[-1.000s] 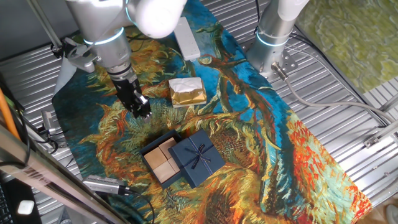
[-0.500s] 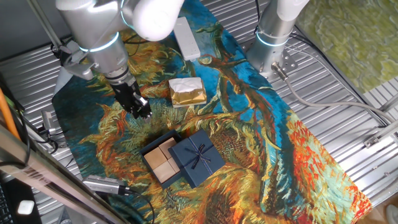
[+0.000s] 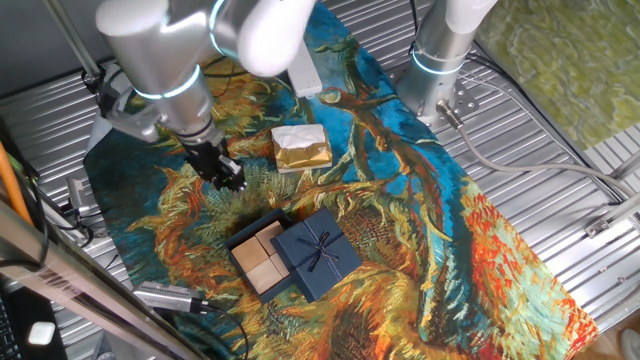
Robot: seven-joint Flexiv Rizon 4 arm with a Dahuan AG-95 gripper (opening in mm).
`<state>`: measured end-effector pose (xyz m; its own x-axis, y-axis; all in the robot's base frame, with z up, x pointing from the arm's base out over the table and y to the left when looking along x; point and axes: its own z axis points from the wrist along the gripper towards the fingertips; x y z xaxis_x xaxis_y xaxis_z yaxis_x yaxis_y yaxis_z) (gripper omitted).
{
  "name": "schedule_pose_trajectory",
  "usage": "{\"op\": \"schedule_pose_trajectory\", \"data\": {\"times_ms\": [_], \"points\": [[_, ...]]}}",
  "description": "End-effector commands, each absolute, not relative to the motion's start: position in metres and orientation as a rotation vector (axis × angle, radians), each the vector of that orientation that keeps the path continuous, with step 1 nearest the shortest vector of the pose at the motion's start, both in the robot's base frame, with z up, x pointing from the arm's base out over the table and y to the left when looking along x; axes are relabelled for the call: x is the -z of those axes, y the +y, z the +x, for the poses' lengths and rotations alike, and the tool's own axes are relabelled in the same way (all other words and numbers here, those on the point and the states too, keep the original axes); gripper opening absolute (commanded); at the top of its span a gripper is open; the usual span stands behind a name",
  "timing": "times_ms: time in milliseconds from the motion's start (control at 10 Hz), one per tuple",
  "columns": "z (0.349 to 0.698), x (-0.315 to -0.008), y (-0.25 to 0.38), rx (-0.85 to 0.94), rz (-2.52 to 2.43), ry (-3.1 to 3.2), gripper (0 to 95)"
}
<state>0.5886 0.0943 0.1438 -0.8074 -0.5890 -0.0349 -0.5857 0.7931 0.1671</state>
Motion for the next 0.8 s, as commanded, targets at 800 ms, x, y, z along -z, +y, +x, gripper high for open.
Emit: {"op": "schedule_pose_trajectory", "data": {"times_ms": [800], "points": [[0.5884, -0.1464, 0.0968, 0.313, 1.340, -2.710, 57.0]]}}
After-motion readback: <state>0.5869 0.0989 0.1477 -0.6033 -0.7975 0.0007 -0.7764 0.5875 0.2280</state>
